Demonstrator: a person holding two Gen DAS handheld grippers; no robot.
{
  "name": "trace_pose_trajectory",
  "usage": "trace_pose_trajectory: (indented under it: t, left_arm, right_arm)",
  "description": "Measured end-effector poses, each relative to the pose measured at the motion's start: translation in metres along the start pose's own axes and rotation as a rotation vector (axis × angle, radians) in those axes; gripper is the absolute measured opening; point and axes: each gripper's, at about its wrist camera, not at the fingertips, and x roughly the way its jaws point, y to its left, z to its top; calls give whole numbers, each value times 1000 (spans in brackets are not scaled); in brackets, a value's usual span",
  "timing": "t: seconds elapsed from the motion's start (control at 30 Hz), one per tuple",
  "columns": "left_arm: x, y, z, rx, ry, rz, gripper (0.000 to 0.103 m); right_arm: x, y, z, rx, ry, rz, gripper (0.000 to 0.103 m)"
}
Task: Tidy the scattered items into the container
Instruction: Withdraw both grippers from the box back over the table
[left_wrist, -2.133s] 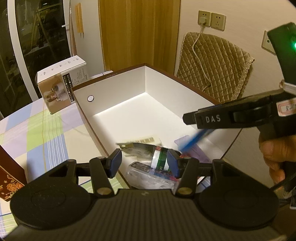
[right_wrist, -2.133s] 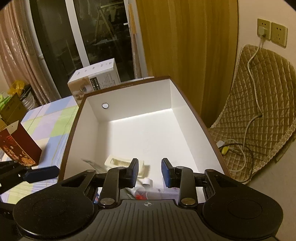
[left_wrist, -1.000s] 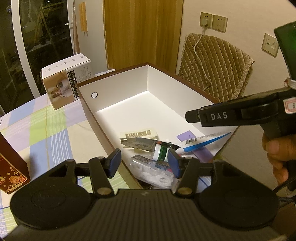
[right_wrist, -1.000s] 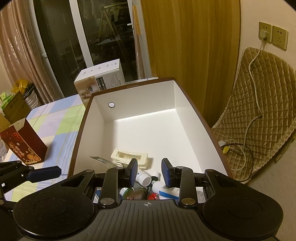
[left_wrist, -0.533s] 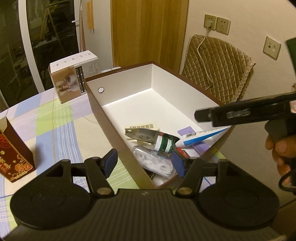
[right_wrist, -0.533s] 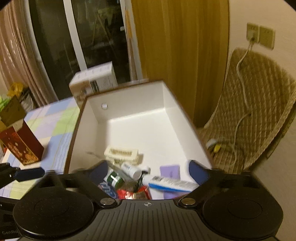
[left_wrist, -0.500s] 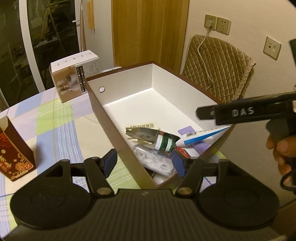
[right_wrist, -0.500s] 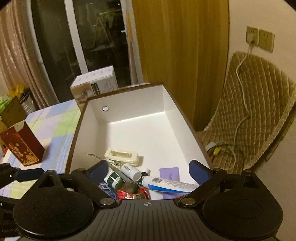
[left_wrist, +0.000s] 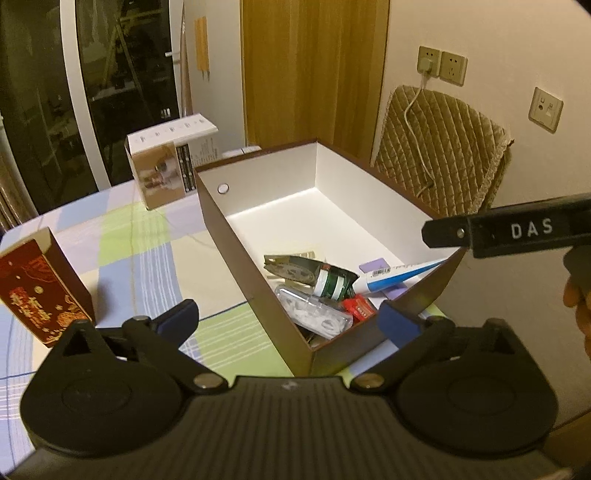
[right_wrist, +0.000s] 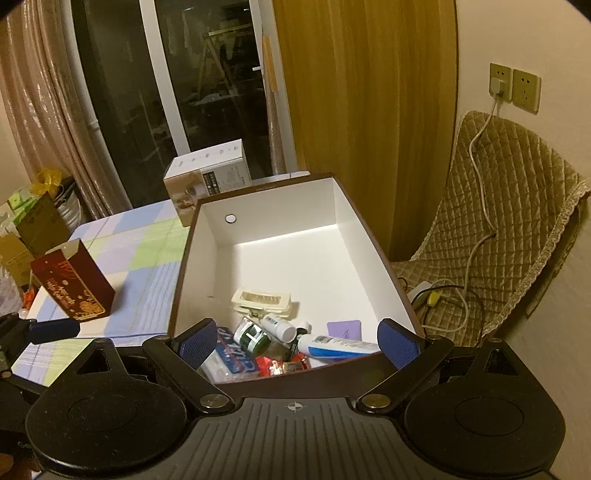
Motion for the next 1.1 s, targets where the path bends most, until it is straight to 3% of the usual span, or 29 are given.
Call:
trace_pose_trajectory:
  t: [0.2, 0.57, 1.1]
  left_arm:
    - [-17, -9, 0, -2, -23, 57, 102]
    - [-41, -24, -4, -75, 0, 20, 102]
    - [-76, -44, -8, -150, -10, 32, 102]
  right_arm:
    - [-21, 4, -4, -2, -7, 4, 98]
    - [-56, 4, -12, 11, -20, 8, 98]
    - [-102, -5, -29, 54, -28, -4, 98]
